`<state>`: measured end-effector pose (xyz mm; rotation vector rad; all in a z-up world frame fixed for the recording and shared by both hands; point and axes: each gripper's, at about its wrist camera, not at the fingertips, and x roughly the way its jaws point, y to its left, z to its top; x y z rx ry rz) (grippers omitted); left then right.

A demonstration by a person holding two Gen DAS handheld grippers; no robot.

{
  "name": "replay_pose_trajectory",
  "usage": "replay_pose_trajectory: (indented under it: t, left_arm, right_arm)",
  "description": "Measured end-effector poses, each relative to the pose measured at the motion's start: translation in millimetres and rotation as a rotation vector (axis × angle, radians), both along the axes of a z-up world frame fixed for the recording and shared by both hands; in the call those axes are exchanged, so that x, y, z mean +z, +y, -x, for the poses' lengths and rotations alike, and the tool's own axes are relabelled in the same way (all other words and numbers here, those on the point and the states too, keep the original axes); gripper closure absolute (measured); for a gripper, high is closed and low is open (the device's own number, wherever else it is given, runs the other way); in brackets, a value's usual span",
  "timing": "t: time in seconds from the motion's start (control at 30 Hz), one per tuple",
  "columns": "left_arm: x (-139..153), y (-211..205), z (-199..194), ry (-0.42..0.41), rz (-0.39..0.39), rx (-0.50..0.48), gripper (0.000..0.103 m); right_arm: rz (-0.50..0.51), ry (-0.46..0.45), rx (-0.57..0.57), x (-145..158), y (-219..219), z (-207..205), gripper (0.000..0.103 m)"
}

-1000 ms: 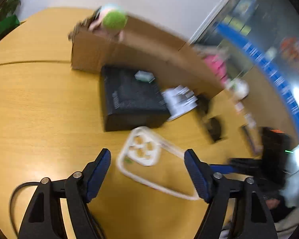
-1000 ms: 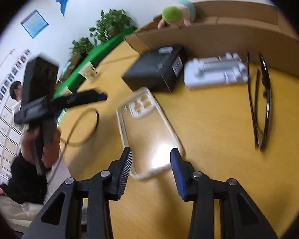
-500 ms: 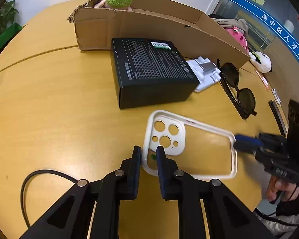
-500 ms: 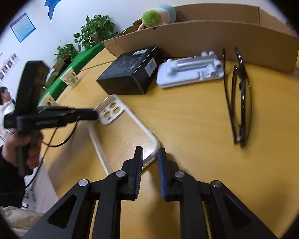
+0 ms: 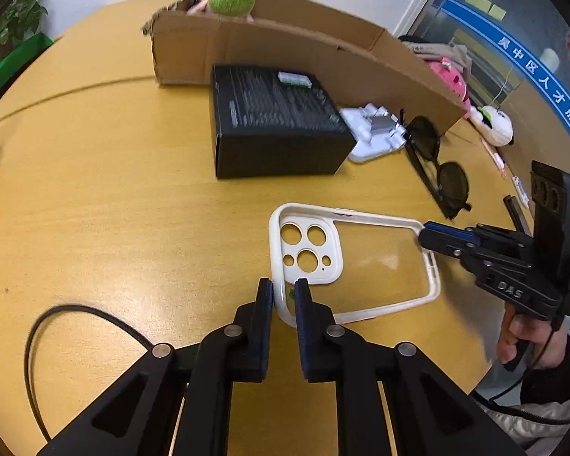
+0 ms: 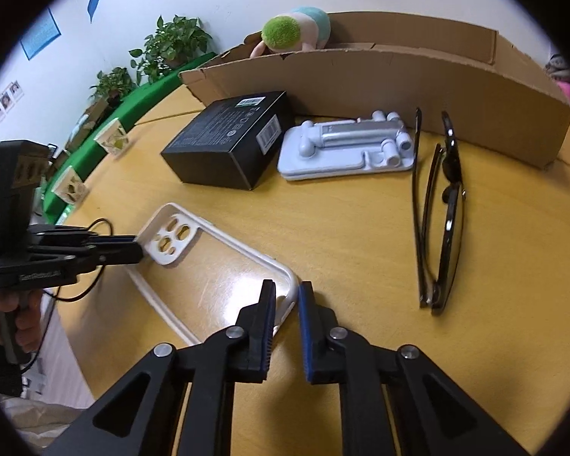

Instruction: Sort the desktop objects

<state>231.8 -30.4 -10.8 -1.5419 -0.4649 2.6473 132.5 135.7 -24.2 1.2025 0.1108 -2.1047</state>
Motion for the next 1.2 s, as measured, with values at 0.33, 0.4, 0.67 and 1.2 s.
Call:
replay_pose_trajectory:
  t: [0.33,0.4,0.67,1.2]
  left_arm:
    - [86.0,-2.7,31.9,0.247,-0.024,-0.040,0.096]
    - [105.5,-3.9,49.4,0.304,-0.013,-0.046,0.096]
    - [152.2,-2.2,132.0,0.406,0.001,-0.090,0.096]
    - [148.5,-37.2,315.2,0.268,-0.022,0.001,0.097]
  right_arm:
    - [0.079,0.193,-0.079,89.1,15.7,30.4,0.097]
    - [0.099,0.229,-0.091,111.6,19.1,45.3,0.097]
    - [0.137,0.378,-0.150,190.6,29.5,109.6,0.096]
    - [0.121,0.311,-0.154,185.3,7.9,289.8,0.096]
